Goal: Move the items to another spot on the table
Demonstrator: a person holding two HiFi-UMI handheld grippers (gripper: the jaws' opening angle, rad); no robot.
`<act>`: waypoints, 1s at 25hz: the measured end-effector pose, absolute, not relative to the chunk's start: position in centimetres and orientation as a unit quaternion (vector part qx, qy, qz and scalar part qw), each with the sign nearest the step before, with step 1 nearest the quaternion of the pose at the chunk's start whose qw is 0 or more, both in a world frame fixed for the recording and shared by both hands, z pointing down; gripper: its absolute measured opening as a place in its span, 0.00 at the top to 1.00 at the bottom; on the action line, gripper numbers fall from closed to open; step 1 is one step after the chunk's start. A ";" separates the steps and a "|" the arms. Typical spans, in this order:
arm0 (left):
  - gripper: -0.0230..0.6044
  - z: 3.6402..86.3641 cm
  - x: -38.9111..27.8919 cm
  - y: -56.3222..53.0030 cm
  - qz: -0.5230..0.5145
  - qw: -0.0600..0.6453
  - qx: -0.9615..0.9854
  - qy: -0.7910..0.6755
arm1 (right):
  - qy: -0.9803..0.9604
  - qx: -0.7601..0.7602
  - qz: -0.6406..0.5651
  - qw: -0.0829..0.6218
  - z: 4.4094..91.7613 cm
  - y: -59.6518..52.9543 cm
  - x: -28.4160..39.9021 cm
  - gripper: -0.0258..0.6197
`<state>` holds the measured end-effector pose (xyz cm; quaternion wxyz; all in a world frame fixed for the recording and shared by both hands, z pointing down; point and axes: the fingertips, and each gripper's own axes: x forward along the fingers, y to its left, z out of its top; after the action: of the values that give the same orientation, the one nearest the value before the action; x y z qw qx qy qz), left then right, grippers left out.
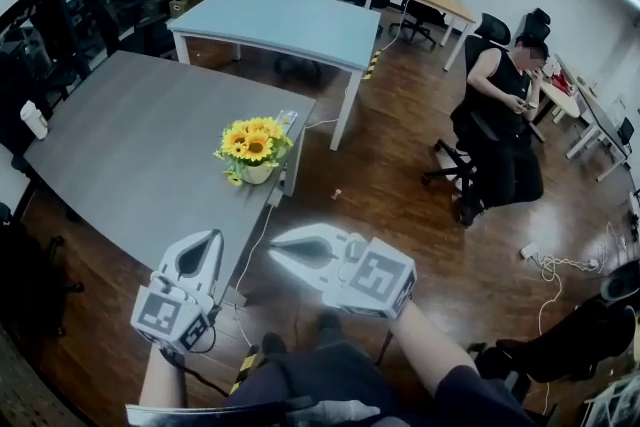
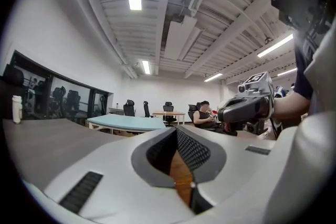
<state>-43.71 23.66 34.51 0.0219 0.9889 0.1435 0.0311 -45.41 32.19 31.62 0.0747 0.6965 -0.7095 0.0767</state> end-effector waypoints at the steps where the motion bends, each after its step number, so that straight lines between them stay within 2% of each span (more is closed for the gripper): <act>1: 0.93 34.5 -43.3 23.9 0.030 0.022 0.988 0.151 | -0.706 0.700 0.078 0.078 31.6 32.2 -45.3 0.99; 8: 0.93 34.3 -40.0 25.4 0.039 0.010 0.983 0.179 | -0.706 0.701 0.067 0.073 31.7 32.2 -42.6 0.99; 14: 0.93 34.0 -35.0 25.7 0.063 0.042 0.982 0.171 | -0.729 0.682 0.047 0.038 32.1 32.5 -37.3 0.99; 20: 0.93 32.7 -29.8 24.6 0.073 0.118 0.983 0.122 | -0.741 0.668 0.060 0.015 33.7 35.6 -32.4 0.99; 25: 0.93 31.8 -25.8 27.6 0.090 0.100 0.983 0.128 | -0.744 0.663 0.084 -0.012 35.4 39.9 -28.3 0.99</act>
<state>-25.79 27.65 31.83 0.0999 0.9826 0.1282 0.0896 -28.26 39.94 35.42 -0.0117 0.6627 -0.7441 0.0837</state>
